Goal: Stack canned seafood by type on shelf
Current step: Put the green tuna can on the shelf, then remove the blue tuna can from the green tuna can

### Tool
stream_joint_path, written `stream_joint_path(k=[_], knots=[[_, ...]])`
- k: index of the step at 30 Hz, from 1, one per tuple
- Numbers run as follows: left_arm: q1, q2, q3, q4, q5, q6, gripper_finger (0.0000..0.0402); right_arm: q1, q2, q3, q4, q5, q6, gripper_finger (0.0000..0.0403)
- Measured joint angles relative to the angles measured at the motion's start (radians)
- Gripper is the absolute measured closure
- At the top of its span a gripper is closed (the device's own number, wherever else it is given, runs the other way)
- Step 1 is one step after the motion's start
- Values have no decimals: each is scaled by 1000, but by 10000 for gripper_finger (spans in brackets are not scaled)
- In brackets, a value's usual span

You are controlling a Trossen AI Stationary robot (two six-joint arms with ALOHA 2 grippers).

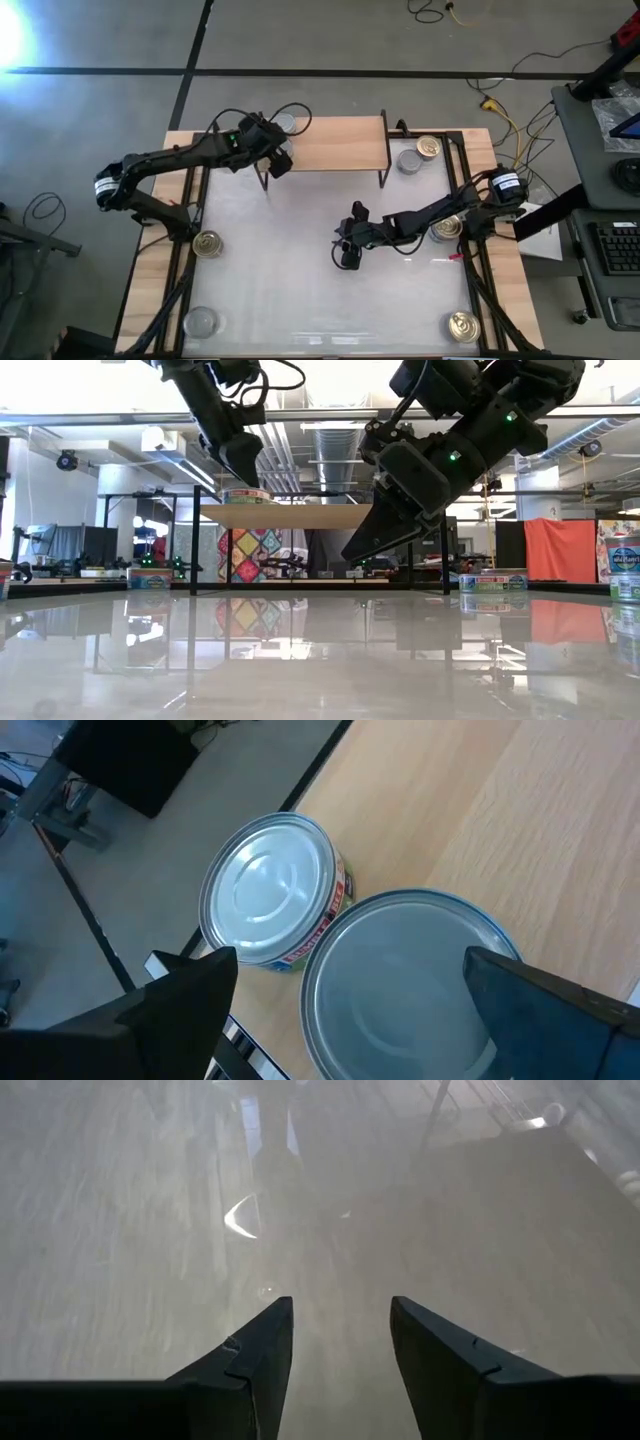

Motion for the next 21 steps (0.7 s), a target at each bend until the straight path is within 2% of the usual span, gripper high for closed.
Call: stream_joint_path(k=[5,7,12,15,18,21], knots=[[0,-4,0,4,2,0,29,0,0,0,1,0,0,253],[0,-15,0,5,34,-3,29,0,-2,0,9,0,18,255],[-16,-87,0,33,257,-85,29,-8,-77,21,-43,0,54,259],[-50,-149,0,43,335,-132,29,-13,-167,55,-154,13,31,259],[-115,-210,-15,59,358,-162,29,-14,-258,89,-312,90,-5,258],[-205,-267,-71,119,359,-188,29,-13,-339,103,-500,240,20,264]])
